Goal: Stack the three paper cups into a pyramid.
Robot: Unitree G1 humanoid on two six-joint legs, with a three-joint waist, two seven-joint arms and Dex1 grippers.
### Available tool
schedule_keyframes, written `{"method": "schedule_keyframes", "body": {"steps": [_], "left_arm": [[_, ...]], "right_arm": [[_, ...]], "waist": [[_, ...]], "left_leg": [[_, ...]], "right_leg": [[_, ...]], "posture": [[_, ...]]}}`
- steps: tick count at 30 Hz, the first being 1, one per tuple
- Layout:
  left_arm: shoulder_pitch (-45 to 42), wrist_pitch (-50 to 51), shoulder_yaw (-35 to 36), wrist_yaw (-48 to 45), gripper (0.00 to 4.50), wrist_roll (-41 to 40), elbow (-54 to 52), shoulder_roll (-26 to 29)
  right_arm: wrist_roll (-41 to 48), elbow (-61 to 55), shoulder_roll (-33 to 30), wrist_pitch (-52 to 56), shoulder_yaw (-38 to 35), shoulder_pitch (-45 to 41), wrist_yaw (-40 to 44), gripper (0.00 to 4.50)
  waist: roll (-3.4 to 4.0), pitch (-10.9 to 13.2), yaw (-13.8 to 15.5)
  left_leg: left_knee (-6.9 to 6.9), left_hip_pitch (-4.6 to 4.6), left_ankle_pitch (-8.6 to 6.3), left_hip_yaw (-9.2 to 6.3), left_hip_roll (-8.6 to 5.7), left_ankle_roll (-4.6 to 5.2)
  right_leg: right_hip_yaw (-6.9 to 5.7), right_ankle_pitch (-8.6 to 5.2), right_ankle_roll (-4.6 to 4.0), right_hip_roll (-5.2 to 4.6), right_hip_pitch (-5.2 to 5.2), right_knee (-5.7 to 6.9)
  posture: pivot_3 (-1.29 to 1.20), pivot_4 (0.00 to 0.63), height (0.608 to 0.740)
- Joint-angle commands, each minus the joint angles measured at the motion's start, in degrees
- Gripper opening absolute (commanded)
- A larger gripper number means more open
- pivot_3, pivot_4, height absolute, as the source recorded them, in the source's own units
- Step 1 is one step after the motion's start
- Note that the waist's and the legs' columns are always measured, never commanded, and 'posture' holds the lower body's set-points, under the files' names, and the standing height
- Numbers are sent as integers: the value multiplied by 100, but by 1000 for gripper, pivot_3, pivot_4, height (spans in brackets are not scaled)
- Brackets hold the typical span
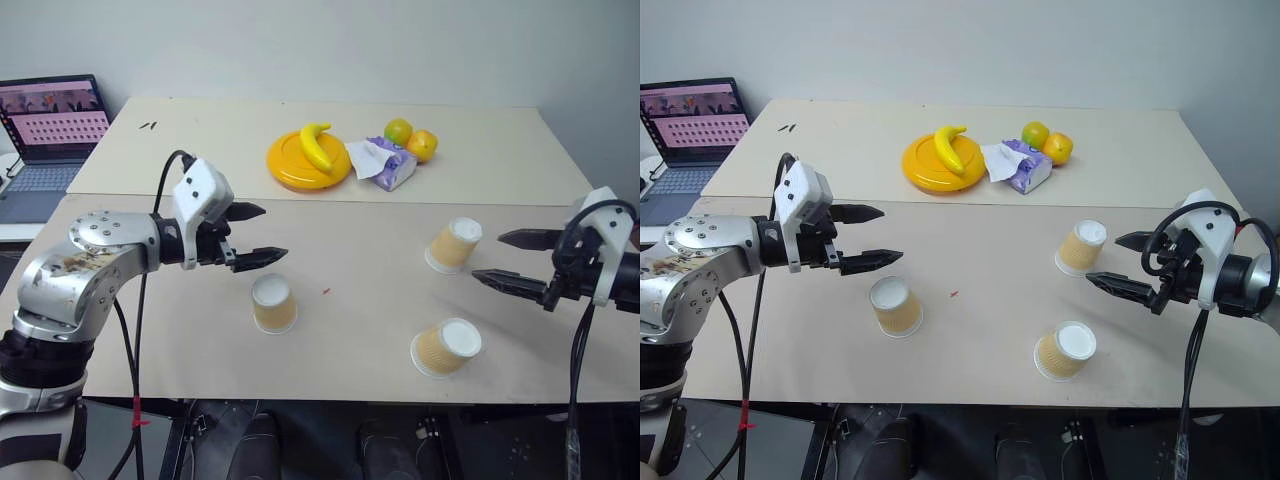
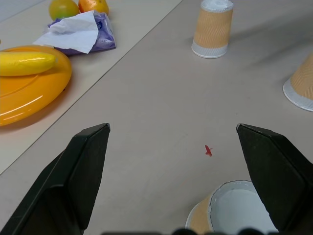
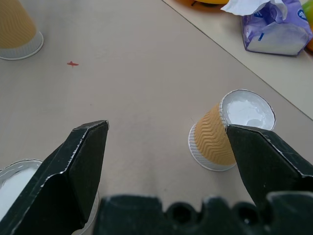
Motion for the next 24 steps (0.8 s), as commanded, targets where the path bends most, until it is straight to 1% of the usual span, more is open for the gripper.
{"method": "schedule_keyframes", "body": {"steps": [1,3,6,9,11,14,17,21,24], "left_arm": [[-301,-384,2,-97,4411,110,93,-194],[-566,-602,9,-313,4411,66,350,-395],[-730,-701,115,-590,4411,-34,543,-494],[-920,-269,271,-893,4411,-445,711,-420],[-996,-151,262,-930,4411,-488,750,-410],[-1011,-82,109,-1243,4411,-517,616,-286],[-1048,-126,-42,-1488,4411,-502,526,-283],[-1370,-141,-296,-1680,4411,-469,619,-486],[-1595,-118,-399,-1800,4411,-509,762,-669]], "right_arm": [[18,-180,-55,-83,-360,50,-40,4500],[92,-313,-24,-10,-453,97,-91,4500],[229,-438,-2,68,-559,124,-121,4500],[512,-630,35,205,-762,158,-107,4500],[682,-664,59,288,-852,108,-143,4500],[1103,-928,103,478,-992,189,-92,4500],[1295,-1285,72,592,-1166,553,37,4500],[1358,-1491,209,678,-1454,734,-362,4500],[1509,-1810,285,845,-1725,1067,-417,4500]], "waist": [[0,0,2],[0,0,45],[0,0,30],[0,0,3],[0,0,-19],[0,0,-20],[0,0,5],[0,0,42],[-1,-1,41]], "left_leg": [[0,0,0,0,0,0],[6,0,0,-1,-1,0],[14,-5,0,-6,-2,0],[13,-4,-1,-6,-2,1],[12,-2,-1,-6,-2,2],[16,-1,-1,-7,-2,2],[15,-1,-1,-7,-2,2],[26,-6,-1,-10,-4,3],[44,-11,-3,-14,-6,5]], "right_leg": [[0,0,0,0,0,0],[-2,0,0,0,3,2],[-4,0,1,1,6,1],[-3,0,1,1,7,3],[-2,0,2,2,6,7],[-2,0,2,2,9,7],[-2,0,2,2,9,8],[-4,0,3,1,13,7],[-3,2,6,2,19,8]], "posture": [[0,150,732],[0,150,732],[0,150,732],[0,150,732],[0,150,732],[0,150,732],[0,150,732],[0,150,732],[0,150,732]]}}
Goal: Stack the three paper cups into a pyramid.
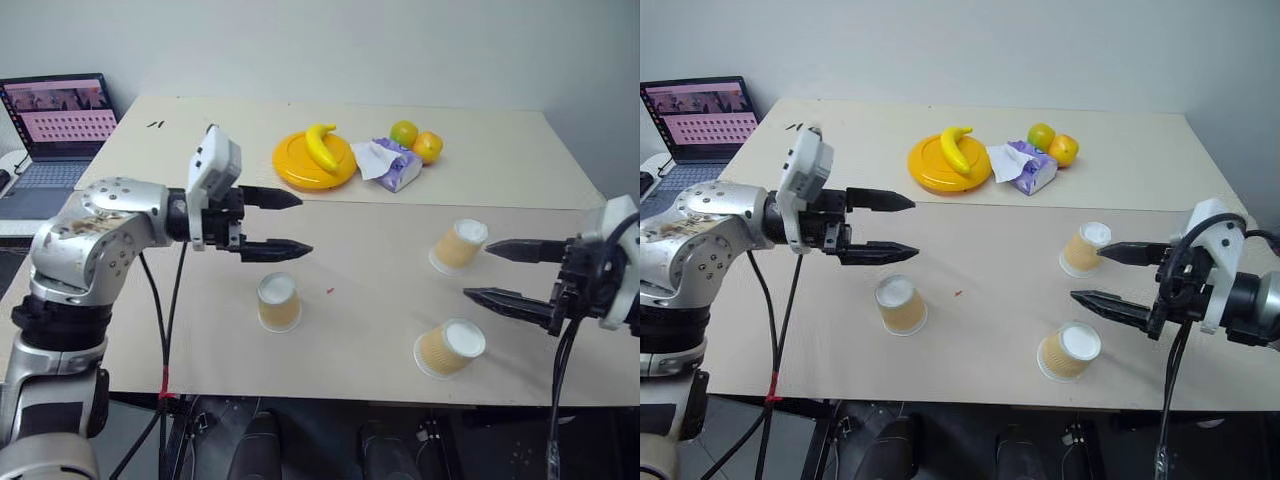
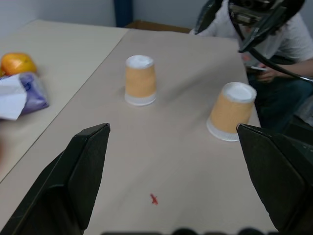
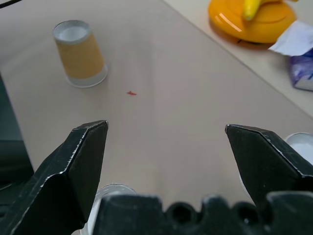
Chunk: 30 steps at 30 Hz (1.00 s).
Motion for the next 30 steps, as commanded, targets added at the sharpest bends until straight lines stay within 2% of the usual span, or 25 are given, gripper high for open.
{"method": "schedule_keyframes", "body": {"steps": [1,6,13,30], "left_arm": [[-331,46,-22,-172,4411,-107,86,-167],[-718,-130,-308,-527,4411,96,585,-474],[-1373,-4,-447,-1000,4411,127,1074,-664],[-1587,166,-434,-1182,4411,365,1054,-392]], "right_arm": [[236,-492,65,211,-516,391,-108,4500],[453,-1234,396,483,-838,1126,-569,4500],[808,-1861,856,312,-376,1416,-1127,4500],[-609,-825,1164,-931,958,1550,-932,4500]], "waist": [[0,0,-10],[-2,-2,-24],[-2,-2,-57],[-1,-2,-46]], "left_leg": [[1,0,-1,0,0,1],[8,1,-3,-1,-1,5],[15,-2,-3,-4,1,6],[14,-1,-3,-4,1,6]], "right_leg": [[0,0,0,0,2,0],[3,1,1,3,2,5],[4,0,2,5,2,6],[5,0,2,5,1,6]], "posture": [[0,150,732],[0,150,732],[0,150,732],[0,150,732]]}}
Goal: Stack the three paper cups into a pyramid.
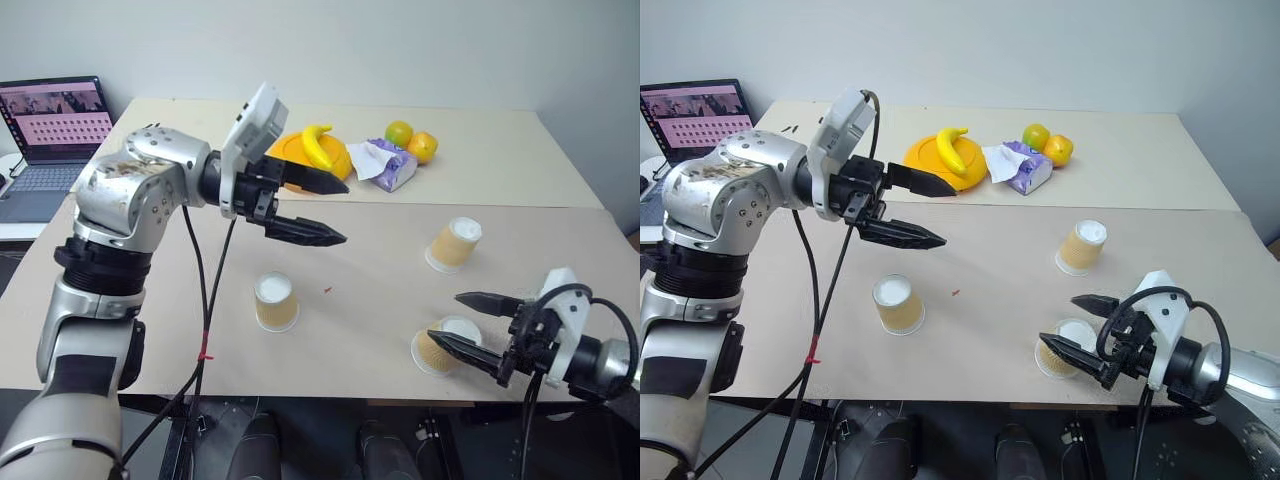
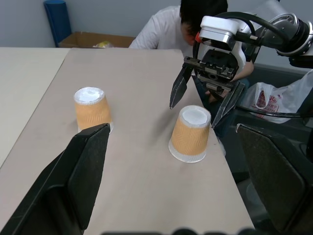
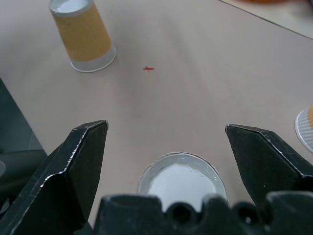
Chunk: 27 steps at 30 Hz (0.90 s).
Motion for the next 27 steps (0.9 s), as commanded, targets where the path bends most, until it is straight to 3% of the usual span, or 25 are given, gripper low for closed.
{"method": "schedule_keyframes", "body": {"steps": [1,18,22,23,27], "left_arm": [[-190,40,157,-16,4411,4,-164,116],[-225,43,160,14,4411,62,-169,134],[-261,21,144,19,4500,96,-146,116],[-266,21,145,22,4500,101,-144,114],[-238,12,158,41,4500,132,-166,136]], "right_arm": [[-312,137,26,-433,79,69,166,4500],[-709,431,113,-781,159,396,366,4500],[-737,497,103,-794,223,317,366,3477],[-753,501,91,-798,252,296,371,2960],[-826,553,26,-793,350,75,380,2693]], "waist": [[0,0,1],[0,0,7],[0,0,7],[0,0,7],[0,0,-1]], "left_leg": [[0,0,0,0,0,0],[3,0,0,0,0,0],[2,0,0,0,0,0],[3,0,0,0,0,0],[4,1,0,1,0,0]], "right_leg": [[0,0,0,0,0,0],[0,0,1,0,0,4],[0,0,1,0,0,4],[0,0,1,0,0,4],[1,-1,1,0,0,5]], "posture": [[0,150,732],[0,150,732],[0,150,732],[0,150,732],[0,150,732]]}}
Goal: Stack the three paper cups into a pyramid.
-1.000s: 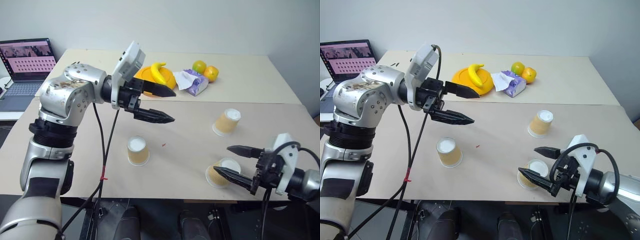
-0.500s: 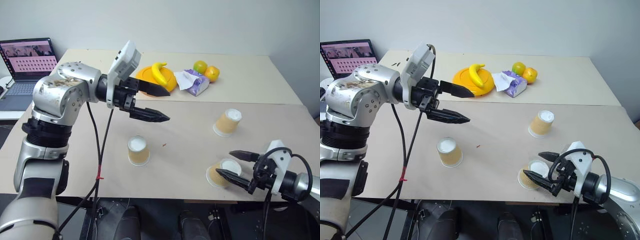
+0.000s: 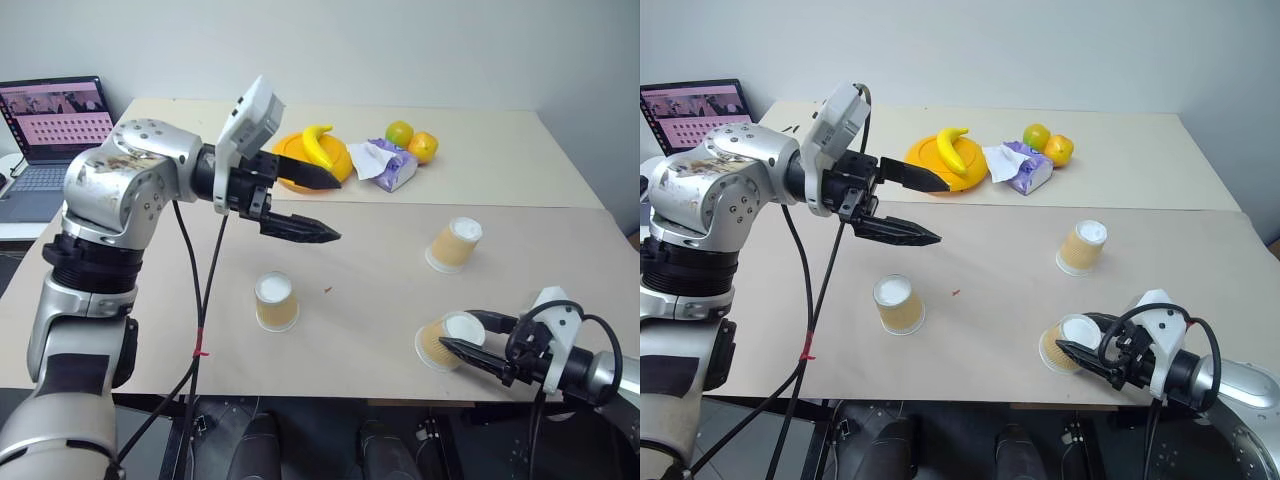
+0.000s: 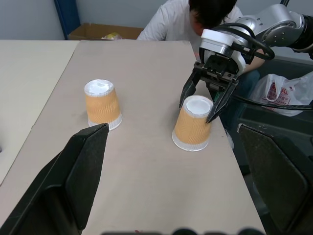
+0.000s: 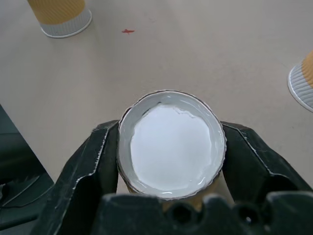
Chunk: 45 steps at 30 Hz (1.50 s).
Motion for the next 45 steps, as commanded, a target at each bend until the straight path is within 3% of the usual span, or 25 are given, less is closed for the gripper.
{"method": "schedule_keyframes", "body": {"steps": [1,6,9,12,21,33,35,38,45], "left_arm": [[-133,-57,160,30,4500,19,-100,39],[-93,-37,200,78,4500,28,-139,82],[23,48,302,178,4500,-27,-294,176],[313,165,494,397,4500,-94,-612,324],[1155,918,1251,1281,4500,-543,-1821,731],[2593,1463,2145,2125,4500,-1094,-3038,1384],[2686,1449,2180,2217,4500,-1169,-3119,1382],[2744,1412,2172,2324,4500,-1227,-3155,1388],[2743,1201,1979,2367,4500,-1205,-3040,1337]], "right_arm": [[-35,-11,-86,-125,22,-253,27,2693],[28,63,-201,15,267,-961,48,2693],[10,428,-194,181,885,-2180,49,2693],[-484,1303,114,39,1960,-3620,292,2693],[-1622,3799,1116,-1145,3473,-5493,1192,2693],[-2071,4992,1724,-1772,3844,-6066,2108,2693],[-2117,5087,1789,-1775,3842,-6109,2160,3688],[-2176,5140,1858,-1786,3806,-6129,2221,4443],[-1964,4718,1689,-1566,3395,-6279,2183,4443]], "waist": [[0,0,-5],[0,0,-22],[-2,1,-64],[0,5,-190],[-5,14,-130],[-4,15,-173],[-4,15,-163],[-4,16,-143],[-4,16,-141]], "left_leg": [[1,0,0,0,0,0],[4,1,0,1,-1,0],[6,7,1,1,2,-1],[9,17,3,4,3,-4],[2,-4,9,-2,-1,-1],[-3,18,9,0,3,-2],[-3,18,9,-2,6,-2],[-2,17,9,-1,4,-4],[-5,15,9,-1,4,-4]], "right_leg": [[0,0,0,0,0,1],[2,-2,0,0,-3,13],[5,-11,13,4,-5,26],[11,-11,13,5,-5,36],[4,-16,-2,2,-23,50],[6,-16,-4,6,-17,68],[5,-17,-5,8,-17,70],[4,-17,-6,7,-17,69],[4,-17,-6,7,-20,68]], "posture": [[0,150,732],[0,150,732],[0,150,732],[0,150,732],[0,150,732],[0,150,732],[0,150,732],[0,150,732],[0,150,732]]}}
